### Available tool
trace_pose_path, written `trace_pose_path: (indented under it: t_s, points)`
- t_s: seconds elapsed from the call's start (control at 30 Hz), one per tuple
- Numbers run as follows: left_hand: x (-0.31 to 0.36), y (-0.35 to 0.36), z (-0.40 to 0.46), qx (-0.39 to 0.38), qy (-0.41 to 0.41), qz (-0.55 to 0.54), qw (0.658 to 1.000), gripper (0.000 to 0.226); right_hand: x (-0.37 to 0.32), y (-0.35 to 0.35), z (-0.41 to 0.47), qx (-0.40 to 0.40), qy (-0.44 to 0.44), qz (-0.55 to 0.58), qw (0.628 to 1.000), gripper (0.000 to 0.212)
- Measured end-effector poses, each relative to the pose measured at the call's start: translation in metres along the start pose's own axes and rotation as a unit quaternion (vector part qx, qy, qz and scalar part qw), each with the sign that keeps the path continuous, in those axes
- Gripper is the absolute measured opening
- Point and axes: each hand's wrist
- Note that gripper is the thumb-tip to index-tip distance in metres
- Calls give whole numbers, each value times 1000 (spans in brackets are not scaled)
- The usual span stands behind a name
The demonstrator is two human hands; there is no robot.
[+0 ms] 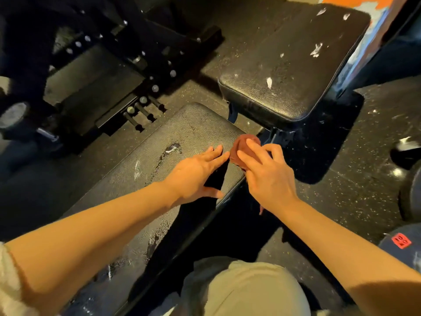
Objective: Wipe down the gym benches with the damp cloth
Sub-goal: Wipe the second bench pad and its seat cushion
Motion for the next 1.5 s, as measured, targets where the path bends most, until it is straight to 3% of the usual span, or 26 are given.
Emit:
trace_pose_path:
  t_s: [0.2, 0.4, 0.53, 0.73, 1.0, 1.23, 1.5]
  points:
    - [2, 6, -1, 13, -4, 26, 1000, 96, 1, 6, -11, 15, 7, 5, 1000, 36]
    - [0, 6, 3, 8, -5, 27, 1000, 99, -1, 6, 10, -62, 67, -49, 995, 48]
    - [0, 8, 3, 17, -9, 17, 1000, 99, 1, 16, 33, -109, 126, -13, 986, 54]
    - [-1, 17, 2, 59, 2, 7, 998, 94, -28, 14, -19, -85, 87, -21, 992, 63]
    - [1, 16, -3, 62, 13, 2, 998, 92, -14, 20, 45, -149, 161, -88, 972, 55]
    - [1, 24, -2, 89, 17, -25, 996, 84, -44, 9, 0, -160, 106, -86, 978, 57]
    - [-16, 20, -11, 120, 28, -54, 991, 85, -27, 11, 73, -240, 174, -134, 946, 56]
Point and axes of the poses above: each hand's wrist, its own z-axis towards the middle knuckle, its own y-axis out of the palm, x = y × z, and after that the axes turned 12 degrees about z, right-handed
